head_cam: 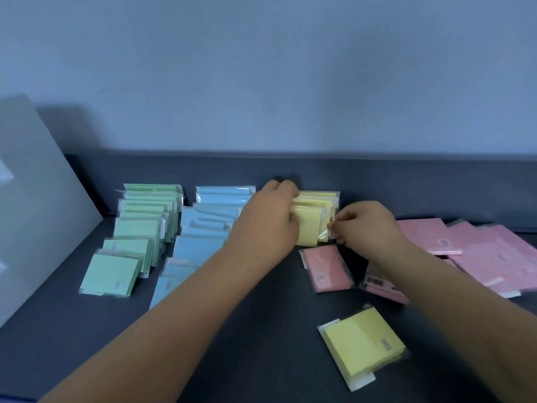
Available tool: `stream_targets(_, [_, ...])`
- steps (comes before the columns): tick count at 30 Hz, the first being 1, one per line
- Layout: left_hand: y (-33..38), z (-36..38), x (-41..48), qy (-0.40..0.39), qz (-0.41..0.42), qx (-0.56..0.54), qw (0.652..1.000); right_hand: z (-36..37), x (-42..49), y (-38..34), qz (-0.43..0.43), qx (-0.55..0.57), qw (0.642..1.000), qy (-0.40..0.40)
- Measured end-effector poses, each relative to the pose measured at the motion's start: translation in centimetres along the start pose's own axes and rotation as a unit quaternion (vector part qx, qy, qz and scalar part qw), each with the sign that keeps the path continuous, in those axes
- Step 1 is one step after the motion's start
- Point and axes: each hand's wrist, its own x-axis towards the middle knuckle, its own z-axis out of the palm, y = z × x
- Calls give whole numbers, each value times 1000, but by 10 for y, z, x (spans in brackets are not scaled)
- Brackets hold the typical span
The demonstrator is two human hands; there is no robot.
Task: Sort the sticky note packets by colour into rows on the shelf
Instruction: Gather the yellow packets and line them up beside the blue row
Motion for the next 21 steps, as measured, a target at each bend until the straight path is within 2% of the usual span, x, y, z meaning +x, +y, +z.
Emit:
stream_targets(7, [-1, 11, -7, 29, -15, 7, 999, -7, -7, -5, -15, -56, 998, 9])
stream_targets(12, [8, 9, -11, 2, -28, 112, 993, -13, -35, -12, -77, -135, 986, 59])
stream_targets(17, [13, 13, -11, -24, -45, 116, 992, -22, -62, -16, -105, -156, 982, 9])
stream_targets(21, [18, 14, -10, -12, -70, 109, 991, -39, -77, -14, -120, -160, 979, -28])
